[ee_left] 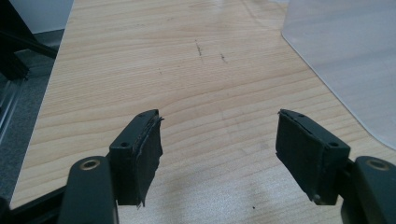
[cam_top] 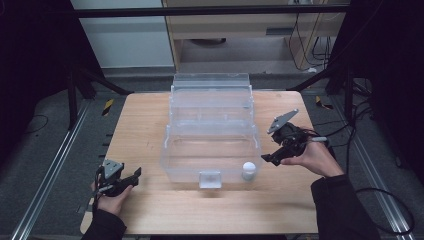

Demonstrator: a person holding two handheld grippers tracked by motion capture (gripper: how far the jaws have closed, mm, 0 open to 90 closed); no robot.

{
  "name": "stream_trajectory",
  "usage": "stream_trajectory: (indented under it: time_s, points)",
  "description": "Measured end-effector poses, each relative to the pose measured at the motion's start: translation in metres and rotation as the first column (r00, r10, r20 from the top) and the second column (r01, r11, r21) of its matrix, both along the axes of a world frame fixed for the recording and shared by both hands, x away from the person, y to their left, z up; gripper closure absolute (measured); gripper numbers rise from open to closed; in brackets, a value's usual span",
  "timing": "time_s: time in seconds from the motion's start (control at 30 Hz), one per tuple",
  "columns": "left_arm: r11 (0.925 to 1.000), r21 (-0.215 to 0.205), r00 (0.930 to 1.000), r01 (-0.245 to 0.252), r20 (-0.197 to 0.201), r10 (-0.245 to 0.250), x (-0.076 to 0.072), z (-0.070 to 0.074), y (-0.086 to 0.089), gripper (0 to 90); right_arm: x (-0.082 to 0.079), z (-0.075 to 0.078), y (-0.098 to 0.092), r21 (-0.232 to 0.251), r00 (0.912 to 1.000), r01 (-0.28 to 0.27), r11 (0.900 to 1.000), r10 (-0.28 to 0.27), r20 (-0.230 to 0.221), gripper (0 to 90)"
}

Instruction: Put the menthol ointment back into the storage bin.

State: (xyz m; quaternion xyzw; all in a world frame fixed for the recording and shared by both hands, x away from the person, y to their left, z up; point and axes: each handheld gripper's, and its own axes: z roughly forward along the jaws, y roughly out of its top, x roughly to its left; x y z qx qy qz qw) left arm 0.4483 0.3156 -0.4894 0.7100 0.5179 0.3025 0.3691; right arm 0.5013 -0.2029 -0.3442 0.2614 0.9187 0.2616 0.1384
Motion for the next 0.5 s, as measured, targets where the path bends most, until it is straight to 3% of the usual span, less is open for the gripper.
stream_trajectory:
  time_s: [0.27, 0.33, 0.5]
  points:
    - [0.9999, 0.003, 0.9999, 0.011, 0.007, -0.011, 0.000, 0.001, -0.003, 30.5, -0.016, -0.016, -0.018, 0.050, 0.9955, 0.089, 0.995, -0.090, 0.028, 14.9]
    - [0.9999, 0.005, 0.9999, 0.011, 0.004, -0.011, 0.000, 0.001, -0.003, 30.3, -0.022, -0.028, -0.025, 0.084, 0.9914, 0.127, 0.988, -0.129, 0.022, 14.0]
    - [1.0000, 0.003, 0.9999, 0.009, 0.004, -0.009, 0.000, 0.001, -0.002, 30.3, -0.029, -0.044, -0.033, 0.115, 0.9864, 0.159, 0.980, -0.163, 0.022, 13.4]
